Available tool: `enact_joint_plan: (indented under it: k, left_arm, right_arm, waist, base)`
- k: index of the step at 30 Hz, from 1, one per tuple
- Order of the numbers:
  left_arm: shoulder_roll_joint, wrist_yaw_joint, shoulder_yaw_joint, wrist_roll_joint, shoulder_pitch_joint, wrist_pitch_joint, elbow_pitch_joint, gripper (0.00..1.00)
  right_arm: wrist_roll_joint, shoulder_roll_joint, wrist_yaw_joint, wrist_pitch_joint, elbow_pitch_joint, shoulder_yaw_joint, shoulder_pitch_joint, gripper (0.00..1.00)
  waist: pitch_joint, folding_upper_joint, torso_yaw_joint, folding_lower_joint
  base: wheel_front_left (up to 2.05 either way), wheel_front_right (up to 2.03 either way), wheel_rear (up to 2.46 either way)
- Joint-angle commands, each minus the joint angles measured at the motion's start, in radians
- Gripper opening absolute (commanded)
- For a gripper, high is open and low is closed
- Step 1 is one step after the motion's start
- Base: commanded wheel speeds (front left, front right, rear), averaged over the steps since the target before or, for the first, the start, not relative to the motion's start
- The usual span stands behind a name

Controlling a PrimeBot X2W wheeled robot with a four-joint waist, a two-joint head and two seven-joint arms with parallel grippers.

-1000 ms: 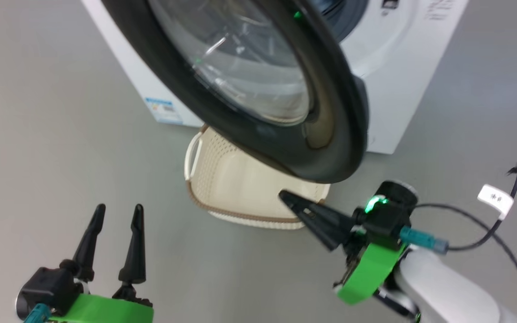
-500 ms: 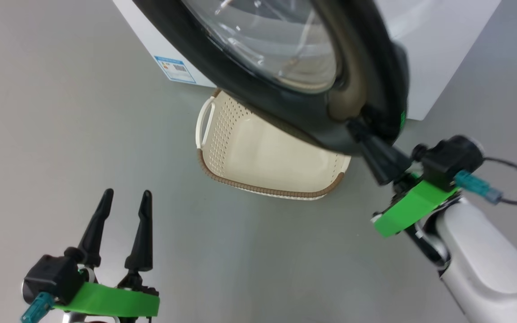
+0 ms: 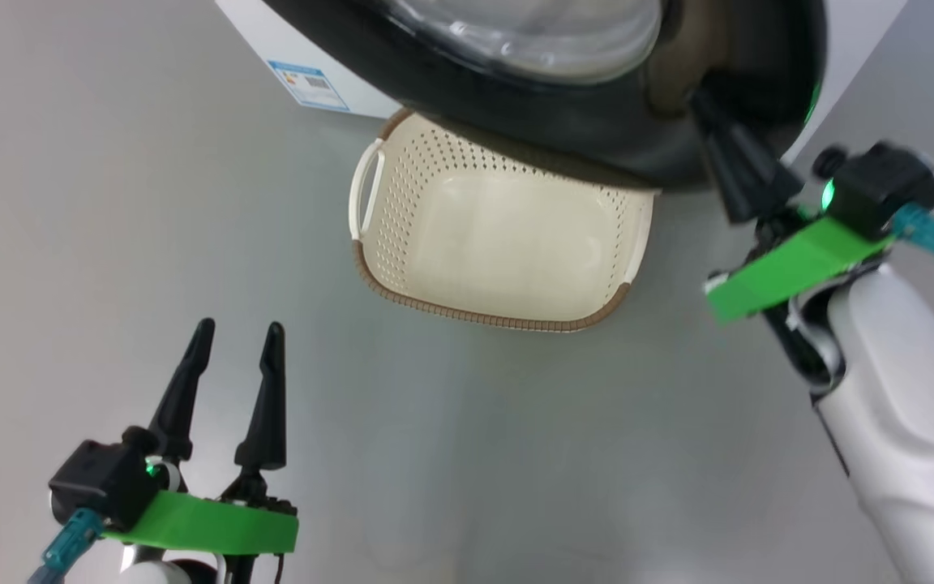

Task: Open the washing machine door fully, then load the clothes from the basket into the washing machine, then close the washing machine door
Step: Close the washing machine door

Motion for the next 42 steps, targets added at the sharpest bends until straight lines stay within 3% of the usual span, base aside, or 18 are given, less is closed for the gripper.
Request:
enact_joint_plan:
  k: [1, 10, 28, 36, 42]
  left_arm:
    - [0.015, -0.002, 0.028, -0.005, -0.03, -0.006, -0.027, 1.0]
    - [0.015, -0.002, -0.006, -0.003, -0.059, -0.006, -0.029, 1.0]
    - [0.015, -0.002, -0.067, -0.009, -0.102, -0.006, -0.027, 1.0]
    - [0.015, -0.002, -0.054, -0.013, -0.093, -0.006, -0.025, 1.0]
    - [0.015, -0.002, -0.045, -0.014, -0.081, -0.006, -0.023, 1.0]
  right_arm:
    - [-0.017, 0.022, -0.003, -0.005, -0.013, -0.014, -0.035, 0.0]
    - [-0.061, 0.065, -0.003, -0.005, 0.058, -0.108, -0.169, 0.0]
    - [-0.108, 0.089, -0.003, -0.005, 0.159, -0.245, -0.444, 0.0]
    - [-0.076, 0.094, -0.003, -0.005, 0.168, -0.163, -0.378, 0.0]
    - [0.006, 0.043, -0.003, -0.005, 0.148, -0.043, -0.251, 0.0]
  waist:
    - [0.021, -0.0001, 0.0, -0.0001]
    - [0.07, -0.0001, -0.008, -0.0001]
    - [0.14, -0.0001, -0.025, -0.0001]
    - [0.105, -0.0001, -0.043, -0.0001]
    - [0.056, -0.0001, -0.054, -0.0001]
  base:
    - [0.0, 0.0, 0.0]
    - [0.0, 0.0, 0.0]
    - [0.0, 0.0, 0.0]
    - [0.0, 0.0, 0.0]
    - [0.0, 0.0, 0.0]
